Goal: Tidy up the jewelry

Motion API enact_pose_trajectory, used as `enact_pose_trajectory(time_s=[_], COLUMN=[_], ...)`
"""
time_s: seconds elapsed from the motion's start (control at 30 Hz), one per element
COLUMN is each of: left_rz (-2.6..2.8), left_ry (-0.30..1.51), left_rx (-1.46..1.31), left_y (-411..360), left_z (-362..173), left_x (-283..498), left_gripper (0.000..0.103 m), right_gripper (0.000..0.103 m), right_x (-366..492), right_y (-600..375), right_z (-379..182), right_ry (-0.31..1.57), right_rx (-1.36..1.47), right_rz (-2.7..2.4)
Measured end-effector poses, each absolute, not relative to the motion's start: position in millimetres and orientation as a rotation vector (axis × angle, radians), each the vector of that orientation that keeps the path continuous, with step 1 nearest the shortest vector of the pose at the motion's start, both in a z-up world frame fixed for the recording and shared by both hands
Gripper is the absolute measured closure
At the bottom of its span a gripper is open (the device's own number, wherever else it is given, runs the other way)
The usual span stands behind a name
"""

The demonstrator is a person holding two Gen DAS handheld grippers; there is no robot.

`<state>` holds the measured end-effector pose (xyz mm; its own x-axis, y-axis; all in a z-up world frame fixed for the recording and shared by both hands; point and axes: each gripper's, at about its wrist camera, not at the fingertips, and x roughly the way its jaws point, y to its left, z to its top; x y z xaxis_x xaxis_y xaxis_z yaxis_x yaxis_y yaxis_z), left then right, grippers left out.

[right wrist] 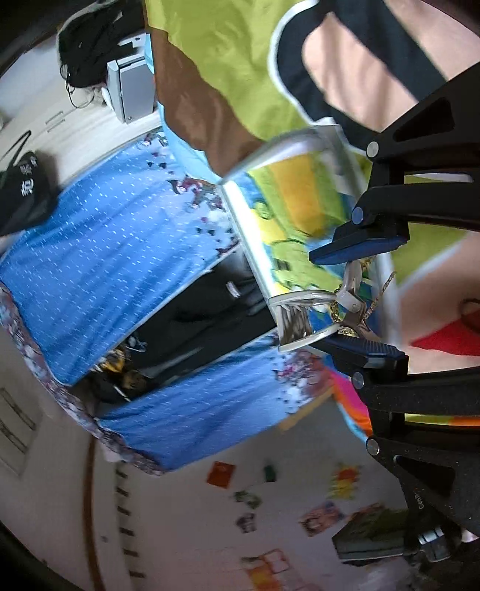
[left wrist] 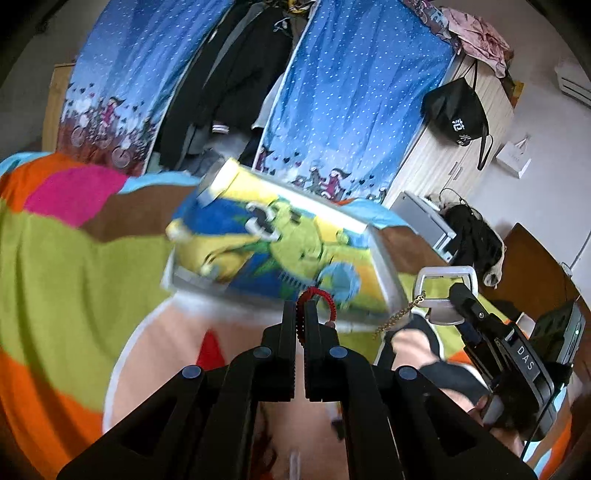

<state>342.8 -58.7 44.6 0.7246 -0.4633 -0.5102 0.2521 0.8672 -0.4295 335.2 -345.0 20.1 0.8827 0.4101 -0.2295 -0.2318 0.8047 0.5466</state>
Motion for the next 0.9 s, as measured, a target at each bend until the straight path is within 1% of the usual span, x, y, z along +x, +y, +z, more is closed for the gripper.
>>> enact_pose_trajectory(time_s=[0.17, 0.47, 0.6, 0.73, 0.8, 0.9], left_rz=[-0.410, -0.414, -0.389, -0.366, -0.365, -0.368], left_ry=[0.641, 0.679, 0.715, 0.748, 0.753, 0.754], left_rx=[-0.326, -0.311, -0.324, -0.339, -0.343, -0.336], left_y=[-77, -98, -104, -108, -109, -110], left_z=[50, 29, 15, -1, -4, -9], left_x=[386, 420, 436, 451, 455, 459], left_gripper=[0.102, 0.102, 0.102, 0.102, 0.102, 0.102], right_gripper=[0.067, 0.067, 0.067, 0.067, 0.067, 0.067], right_x=[362, 355, 367, 382, 385, 380], right_y=[-367, -376, -370, -371, -373, -378], right_z=[18, 23, 19, -4, -12, -8], right_ry=[0.329, 0.341, 0.418, 0.502, 0.523, 0.508], right_rx=[0.590, 0.566, 0.537, 0.579, 0.604, 0.616], right_rz=[0.329, 0.337, 0.371, 0.398, 0.412, 0.419])
